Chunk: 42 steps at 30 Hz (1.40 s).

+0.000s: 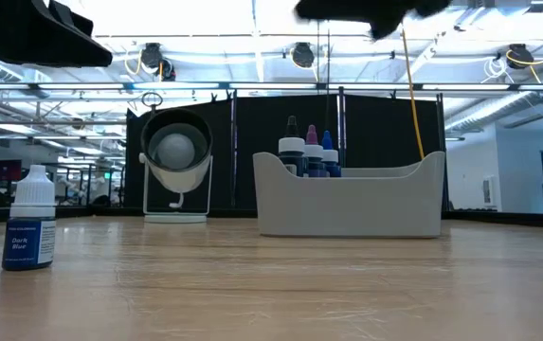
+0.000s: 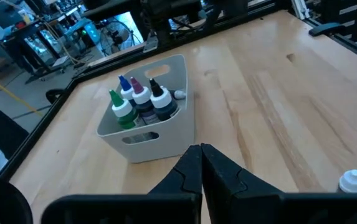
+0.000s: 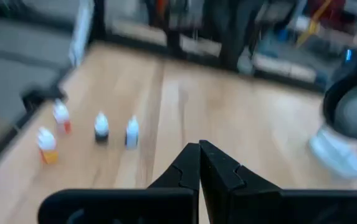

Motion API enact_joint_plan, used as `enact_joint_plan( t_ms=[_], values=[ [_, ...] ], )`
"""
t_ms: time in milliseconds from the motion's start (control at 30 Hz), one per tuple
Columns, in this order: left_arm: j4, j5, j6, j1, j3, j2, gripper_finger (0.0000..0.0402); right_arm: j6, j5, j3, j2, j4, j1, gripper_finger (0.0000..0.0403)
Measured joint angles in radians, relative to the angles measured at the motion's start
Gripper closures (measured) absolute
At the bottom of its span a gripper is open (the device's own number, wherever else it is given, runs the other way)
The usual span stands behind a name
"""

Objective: Pick & Place food coloring
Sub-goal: Put the right small orange food coloring bottle into the white bin

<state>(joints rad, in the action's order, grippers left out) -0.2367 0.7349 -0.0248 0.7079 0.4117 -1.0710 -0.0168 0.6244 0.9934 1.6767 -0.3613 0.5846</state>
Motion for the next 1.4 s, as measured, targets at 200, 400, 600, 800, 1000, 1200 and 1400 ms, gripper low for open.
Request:
enact_joint_plan(
  t_ms=[200,400,600,800,1000,1200,1400],
  values=[
    [0.0,-0.001,0.063,-0.008,0.0,0.0,0.0371,-0.059,-0.184,0.259,0.217,0.121,-0.021,0.0403],
    [0.0,-0.002,0.074,-0.008,0.0,0.0,0.0375,-0.053,-0.261,0.434,0.338,0.171,0.001,0.0403],
    [0.001,-0.029,0.081,-0.008,0.001,0.0,0.0392,-0.087,-0.234,0.67,0.45,0.339,0.035,0.0372],
    [0.001,-0.03,0.087,-0.008,0.001,0.0,0.0393,-0.103,-0.228,0.758,0.534,0.333,0.054,0.029],
    [0.0,-0.03,0.083,-0.008,0.001,0.0,0.0366,-0.133,-0.233,0.758,0.58,0.323,0.051,0.0219],
    [0.0,-0.027,0.056,-0.008,0.001,0.0,0.036,-0.132,-0.241,0.756,0.615,0.326,0.051,0.0196],
    [0.0,-0.027,0.048,-0.008,0.001,0.0,0.036,-0.143,-0.282,0.756,0.644,0.305,0.046,0.0209]
  ],
)
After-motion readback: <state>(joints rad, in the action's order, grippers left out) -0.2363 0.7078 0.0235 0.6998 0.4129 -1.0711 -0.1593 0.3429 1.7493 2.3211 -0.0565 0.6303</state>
